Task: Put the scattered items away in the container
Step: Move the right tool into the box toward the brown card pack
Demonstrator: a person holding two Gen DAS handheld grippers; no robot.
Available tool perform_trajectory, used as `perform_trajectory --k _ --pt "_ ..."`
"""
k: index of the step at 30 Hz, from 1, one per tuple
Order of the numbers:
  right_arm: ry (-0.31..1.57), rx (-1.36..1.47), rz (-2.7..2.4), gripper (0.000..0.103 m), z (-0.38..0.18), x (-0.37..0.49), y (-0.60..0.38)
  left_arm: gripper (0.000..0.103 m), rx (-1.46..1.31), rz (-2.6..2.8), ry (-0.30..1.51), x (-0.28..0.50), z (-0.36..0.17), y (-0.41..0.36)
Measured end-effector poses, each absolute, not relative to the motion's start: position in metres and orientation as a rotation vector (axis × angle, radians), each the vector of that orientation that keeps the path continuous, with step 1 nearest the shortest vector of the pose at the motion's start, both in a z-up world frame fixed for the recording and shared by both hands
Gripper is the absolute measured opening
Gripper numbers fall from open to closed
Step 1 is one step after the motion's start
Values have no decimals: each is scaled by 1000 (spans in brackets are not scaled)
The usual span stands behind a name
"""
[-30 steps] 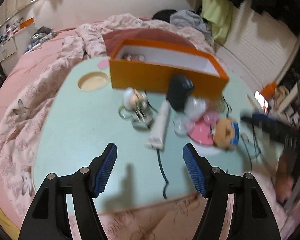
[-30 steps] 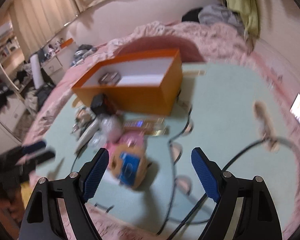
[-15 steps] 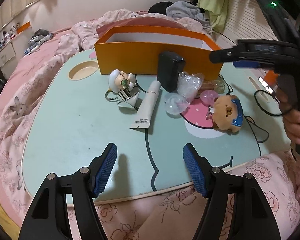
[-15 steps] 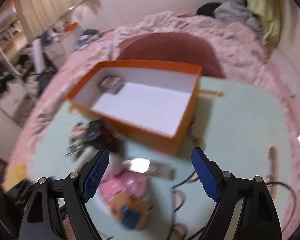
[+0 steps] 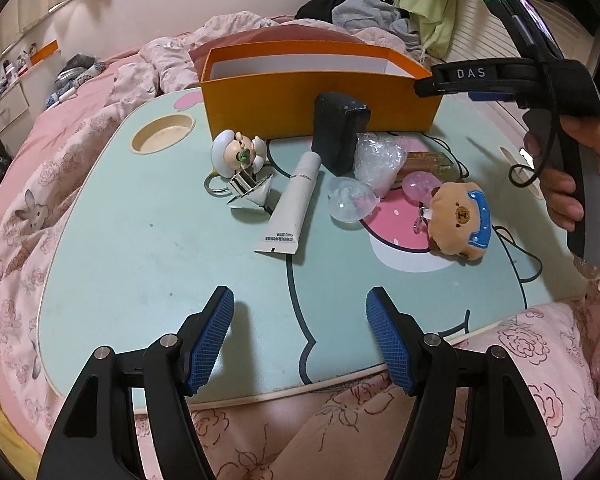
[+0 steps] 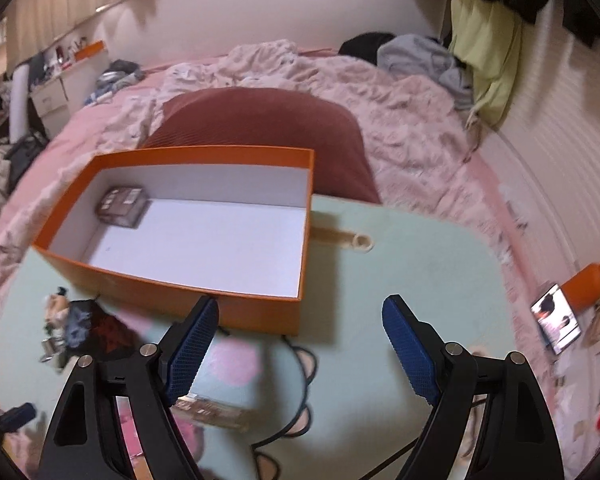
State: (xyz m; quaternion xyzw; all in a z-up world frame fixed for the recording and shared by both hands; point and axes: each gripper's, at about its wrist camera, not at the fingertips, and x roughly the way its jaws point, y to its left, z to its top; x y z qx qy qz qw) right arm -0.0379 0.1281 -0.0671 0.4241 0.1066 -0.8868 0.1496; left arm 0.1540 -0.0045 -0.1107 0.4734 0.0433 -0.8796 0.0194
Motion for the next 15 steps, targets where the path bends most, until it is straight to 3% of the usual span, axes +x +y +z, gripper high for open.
perform_trajectory --k 12,15 --pt "46 1186 -2214 84 2 -20 95 70 1412 -2628 144 148 -118 -19" --pt "53 1311 -2092 84 -1 -46 52 85 1397 -2622 155 147 -121 -21"
